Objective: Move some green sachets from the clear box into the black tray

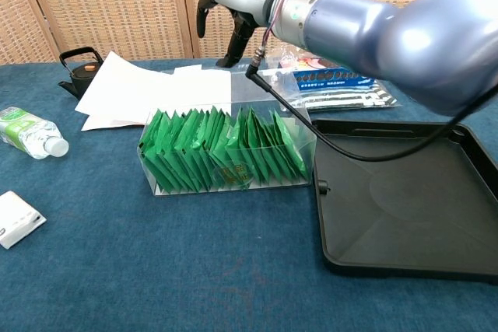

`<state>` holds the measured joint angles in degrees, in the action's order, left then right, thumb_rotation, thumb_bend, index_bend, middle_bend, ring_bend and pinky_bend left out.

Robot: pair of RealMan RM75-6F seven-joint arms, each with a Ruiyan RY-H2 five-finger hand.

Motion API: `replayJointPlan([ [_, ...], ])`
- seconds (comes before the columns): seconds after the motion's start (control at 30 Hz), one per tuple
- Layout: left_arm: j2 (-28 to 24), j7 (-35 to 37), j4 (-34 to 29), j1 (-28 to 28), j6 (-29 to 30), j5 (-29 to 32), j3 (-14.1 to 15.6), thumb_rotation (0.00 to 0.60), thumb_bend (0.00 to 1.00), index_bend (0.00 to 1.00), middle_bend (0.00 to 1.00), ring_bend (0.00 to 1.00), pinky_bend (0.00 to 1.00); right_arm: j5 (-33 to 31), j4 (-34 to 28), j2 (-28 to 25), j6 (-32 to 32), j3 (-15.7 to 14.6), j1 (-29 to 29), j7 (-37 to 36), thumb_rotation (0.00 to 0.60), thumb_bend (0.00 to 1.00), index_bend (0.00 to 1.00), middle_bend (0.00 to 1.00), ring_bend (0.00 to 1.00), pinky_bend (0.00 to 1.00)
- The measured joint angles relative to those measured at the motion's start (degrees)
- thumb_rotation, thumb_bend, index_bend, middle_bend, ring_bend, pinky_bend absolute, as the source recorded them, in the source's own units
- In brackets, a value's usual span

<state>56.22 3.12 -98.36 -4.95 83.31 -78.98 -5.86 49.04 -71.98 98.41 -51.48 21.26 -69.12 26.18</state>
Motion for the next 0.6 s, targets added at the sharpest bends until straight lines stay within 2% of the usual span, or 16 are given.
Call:
replayJointPlan([
  [0.13, 0.09, -0.45, -0.14, -0.05, 0.07, -0.4, 0.17, 0.6, 0.11, 0.0, 0.0, 0.0, 0.0, 3.52, -4.66, -4.05, 2.91, -2.2, 1.26, -1.68, 0.6, 0.37, 0.38, 0.0, 0.0, 0.0],
  [0.3, 0.23, -1.03, -0.3, 0.0, 0.35, -0.73, 0.35, 0.6, 0.11, 0.0, 0.0, 0.0, 0.0, 8.91, -8.29, -6.98, 5.25, -5.61, 2.72, -3.71, 0.6, 0.36, 0.32, 0.0, 0.0, 0.0],
  [0.47, 0.38, -1.41, -0.29, -0.16, 0.1, -0.66, 0.4, 0.6, 0.11, 0.0, 0.0, 0.0, 0.0, 12.89, -8.97, -7.45, 6.11, -7.42, 3.05, -4.67, 0.6, 0.36, 0.32, 0.0, 0.0, 0.0],
  [0.6, 0.4, -1.44, -0.34, -0.14, 0.16, -0.51, 0.38, 0.6, 0.11, 0.0, 0.0, 0.0, 0.0, 15.72, -7.2, -6.4, 6.55, -8.35, 2.69, -5.3, 0.6, 0.36, 0.32, 0.0, 0.0, 0.0],
])
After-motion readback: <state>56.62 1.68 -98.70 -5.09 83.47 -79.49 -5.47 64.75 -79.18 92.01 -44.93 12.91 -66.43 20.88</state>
